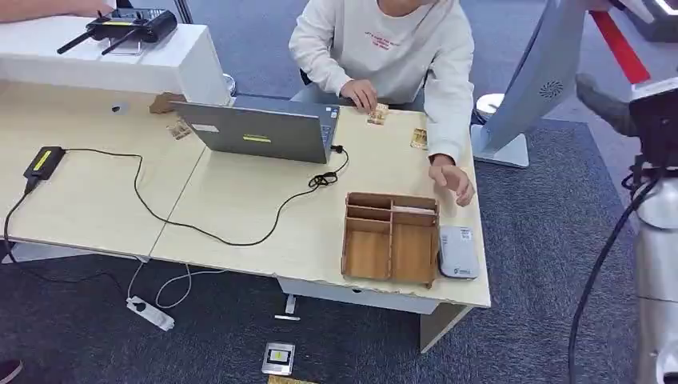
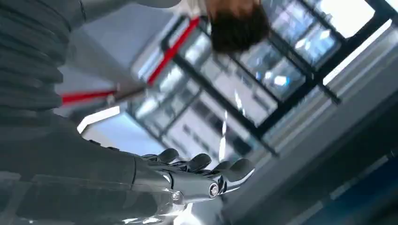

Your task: Pass the card to the sensor for recognition and then transmit it.

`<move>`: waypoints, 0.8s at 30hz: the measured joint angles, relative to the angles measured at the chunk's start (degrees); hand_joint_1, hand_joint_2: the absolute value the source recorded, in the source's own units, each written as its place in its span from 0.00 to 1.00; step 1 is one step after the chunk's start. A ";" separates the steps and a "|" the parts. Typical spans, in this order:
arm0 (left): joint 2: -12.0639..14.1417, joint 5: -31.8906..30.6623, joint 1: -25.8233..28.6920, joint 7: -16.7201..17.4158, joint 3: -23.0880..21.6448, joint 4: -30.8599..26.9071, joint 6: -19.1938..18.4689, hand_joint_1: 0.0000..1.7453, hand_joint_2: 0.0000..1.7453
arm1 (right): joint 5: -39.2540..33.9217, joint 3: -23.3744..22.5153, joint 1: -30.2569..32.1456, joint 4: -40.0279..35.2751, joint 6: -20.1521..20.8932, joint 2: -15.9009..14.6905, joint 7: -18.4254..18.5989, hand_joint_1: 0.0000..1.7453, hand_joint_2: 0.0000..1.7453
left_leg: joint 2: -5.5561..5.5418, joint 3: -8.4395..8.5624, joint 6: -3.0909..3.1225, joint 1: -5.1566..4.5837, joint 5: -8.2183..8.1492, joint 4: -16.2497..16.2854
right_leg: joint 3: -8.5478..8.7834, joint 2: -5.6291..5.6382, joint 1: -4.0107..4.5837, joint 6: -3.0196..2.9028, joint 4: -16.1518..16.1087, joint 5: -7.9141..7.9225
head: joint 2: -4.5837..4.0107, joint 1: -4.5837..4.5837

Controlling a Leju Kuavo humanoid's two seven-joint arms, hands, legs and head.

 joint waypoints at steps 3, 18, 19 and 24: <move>-5.50 -12.28 3.09 0.00 6.71 -13.88 -13.50 0.00 1.00 | 4.50 -0.37 -2.57 4.02 -5.53 -0.92 -2.51 0.00 1.00 | -0.44 0.00 0.19 -0.06 0.09 -0.02 | 0.22 -0.47 0.01 0.15 0.00 -0.06 | 0.00 -0.04; 40.24 31.27 -14.60 -35.73 -10.20 -78.04 -34.07 0.00 1.00 | 39.26 -16.41 -15.65 24.95 -14.63 1.33 -6.69 0.00 1.00 | -0.88 -0.37 -0.56 0.46 0.76 -0.14 | -0.19 -0.78 0.48 -0.38 0.45 0.25 | 0.00 -0.11; 42.53 29.80 -15.97 -37.43 -12.76 -79.94 -37.20 0.00 1.00 | 40.54 -17.77 -15.64 25.99 -14.63 1.77 -5.96 0.00 1.00 | -0.73 -0.29 -0.55 0.44 0.68 -0.13 | -0.19 -0.60 0.48 -0.37 0.44 0.26 | 0.00 -0.07; 50.93 29.53 -19.75 -35.27 -21.79 -86.40 -34.32 0.00 1.00 | 45.67 -23.30 -14.86 31.20 -14.66 3.59 3.05 0.00 1.00 | -0.71 -0.25 -0.52 0.44 0.62 -0.13 | -0.21 -0.60 0.46 -0.33 0.36 0.20 | 0.00 -0.09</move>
